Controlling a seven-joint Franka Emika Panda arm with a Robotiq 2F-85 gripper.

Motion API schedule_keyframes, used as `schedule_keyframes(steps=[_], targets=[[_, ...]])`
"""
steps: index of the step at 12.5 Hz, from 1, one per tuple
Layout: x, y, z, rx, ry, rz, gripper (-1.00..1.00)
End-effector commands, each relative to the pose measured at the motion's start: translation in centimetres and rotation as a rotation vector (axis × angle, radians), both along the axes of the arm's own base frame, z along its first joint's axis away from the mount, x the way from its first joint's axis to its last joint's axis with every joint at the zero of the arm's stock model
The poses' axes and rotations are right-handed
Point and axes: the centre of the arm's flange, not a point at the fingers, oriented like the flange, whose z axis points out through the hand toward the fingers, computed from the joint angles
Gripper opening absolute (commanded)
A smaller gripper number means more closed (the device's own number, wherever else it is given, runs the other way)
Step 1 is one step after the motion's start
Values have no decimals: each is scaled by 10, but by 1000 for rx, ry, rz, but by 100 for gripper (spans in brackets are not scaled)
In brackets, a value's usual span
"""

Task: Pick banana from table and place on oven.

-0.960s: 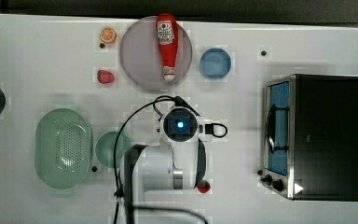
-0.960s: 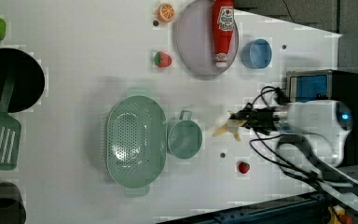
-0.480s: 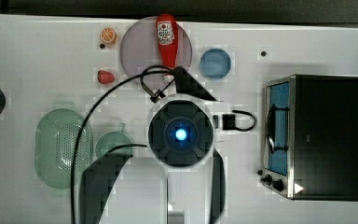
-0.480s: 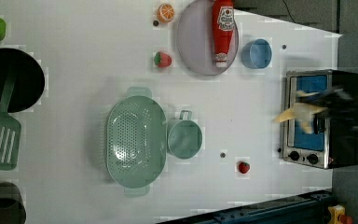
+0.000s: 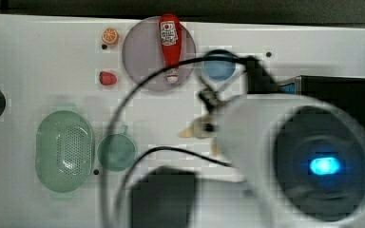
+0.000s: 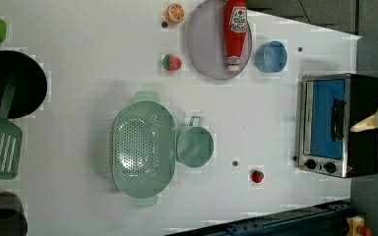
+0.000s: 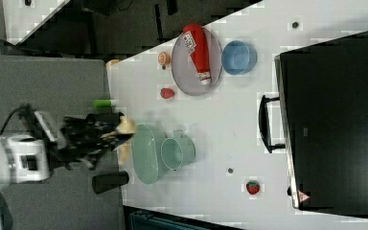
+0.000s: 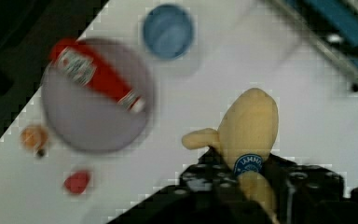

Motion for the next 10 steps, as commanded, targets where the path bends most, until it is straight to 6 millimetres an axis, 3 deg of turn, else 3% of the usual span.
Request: schedule_keyframes(steps=[1,5,7,10], targets=[[-3,-129,-69,-1,116,-39,-53],[3,-228,-108,-78,98,54,-53],[6,-260,-129,-115,120,94,-53],[8,-286,-160,-135,179,126,-44]])
